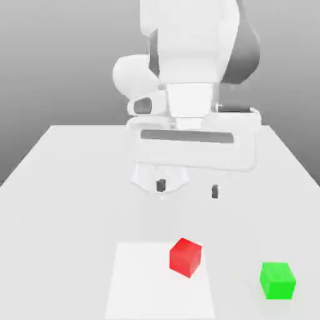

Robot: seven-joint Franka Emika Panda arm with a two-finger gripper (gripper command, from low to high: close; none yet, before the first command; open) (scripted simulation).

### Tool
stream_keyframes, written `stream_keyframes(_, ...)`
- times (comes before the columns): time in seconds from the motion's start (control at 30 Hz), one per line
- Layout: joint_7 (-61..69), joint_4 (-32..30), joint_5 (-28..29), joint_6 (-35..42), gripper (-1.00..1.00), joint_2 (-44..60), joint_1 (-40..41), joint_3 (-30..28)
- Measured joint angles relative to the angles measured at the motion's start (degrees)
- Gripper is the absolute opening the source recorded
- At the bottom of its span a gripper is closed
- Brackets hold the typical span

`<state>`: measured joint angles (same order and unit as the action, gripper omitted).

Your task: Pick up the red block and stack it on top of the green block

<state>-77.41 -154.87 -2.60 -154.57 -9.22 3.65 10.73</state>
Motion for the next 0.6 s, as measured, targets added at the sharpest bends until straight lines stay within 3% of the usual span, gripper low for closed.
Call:
stream_keyframes(0.17,-10.0,-4.8,3.6,-7.0,0.0,10.5,0.0,0.9)
stream_keyframes(0.33,-15.3,-3.6,10.2,-15.6,0.0,21.0,-3.5,-4.2)
stream_keyframes(0.37,-15.9,-3.4,10.9,-16.9,-1.0,22.5,-4.5,-5.3)
stream_keyframes(0.6,-16.0,-3.4,11.1,-17.0,-1.0,22.6,-4.6,-5.4)
